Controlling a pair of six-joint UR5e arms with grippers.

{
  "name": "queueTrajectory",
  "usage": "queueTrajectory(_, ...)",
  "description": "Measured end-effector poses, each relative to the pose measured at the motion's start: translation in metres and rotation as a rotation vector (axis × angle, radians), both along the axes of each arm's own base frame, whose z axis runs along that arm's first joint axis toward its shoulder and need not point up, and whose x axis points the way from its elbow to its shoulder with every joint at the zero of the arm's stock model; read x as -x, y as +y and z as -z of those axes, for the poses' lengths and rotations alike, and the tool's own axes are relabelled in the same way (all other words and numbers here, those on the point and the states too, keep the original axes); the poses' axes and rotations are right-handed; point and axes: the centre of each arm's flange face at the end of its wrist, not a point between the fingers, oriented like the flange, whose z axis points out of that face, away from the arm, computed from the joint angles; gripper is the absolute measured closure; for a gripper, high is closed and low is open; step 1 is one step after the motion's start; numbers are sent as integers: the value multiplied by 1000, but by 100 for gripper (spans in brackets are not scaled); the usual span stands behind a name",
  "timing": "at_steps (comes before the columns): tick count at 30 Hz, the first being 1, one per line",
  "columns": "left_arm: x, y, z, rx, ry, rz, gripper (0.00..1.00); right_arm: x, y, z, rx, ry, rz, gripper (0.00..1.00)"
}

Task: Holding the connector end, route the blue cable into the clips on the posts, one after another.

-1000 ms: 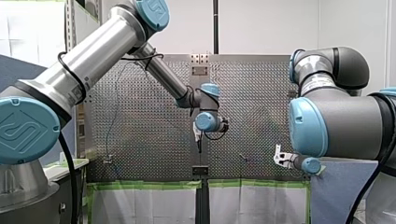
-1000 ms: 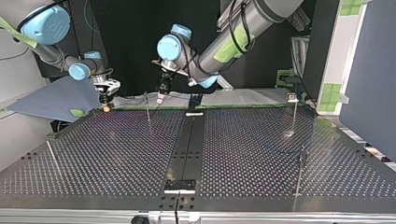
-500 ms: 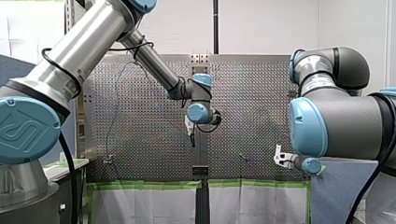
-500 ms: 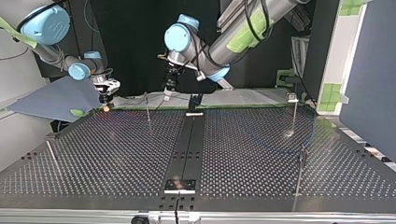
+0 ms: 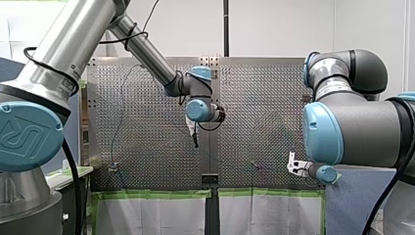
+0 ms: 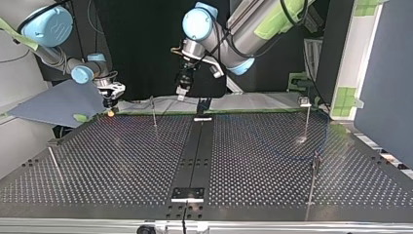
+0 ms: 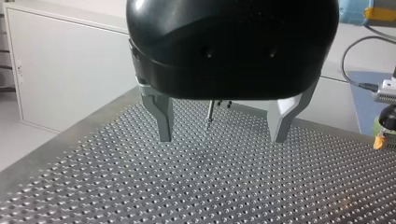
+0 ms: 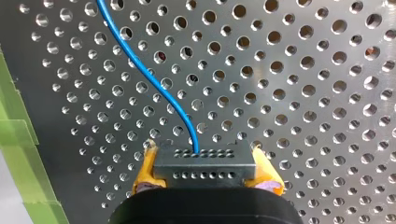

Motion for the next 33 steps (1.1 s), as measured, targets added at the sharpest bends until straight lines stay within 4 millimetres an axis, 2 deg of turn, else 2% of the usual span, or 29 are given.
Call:
queueTrajectory(10, 30, 27, -17, 6, -8, -2, 1, 2, 1, 1, 1, 24, 1, 100)
queueTrajectory(18, 46, 44, -32, 82, -42, -5, 1, 3, 1, 0, 4, 47, -2, 100)
queueTrajectory(27, 66, 61, -47, 129, -103, -4, 1, 3, -2, -14, 27, 69, -5, 100)
queueTrajectory(30, 73, 65, -43, 126, -115, -1, 1, 5, -5, -26, 44, 83, 3, 100)
queueTrajectory(33, 80, 67, -26, 109, -105, 5, 1, 9, -8, -41, 65, 93, 12, 100)
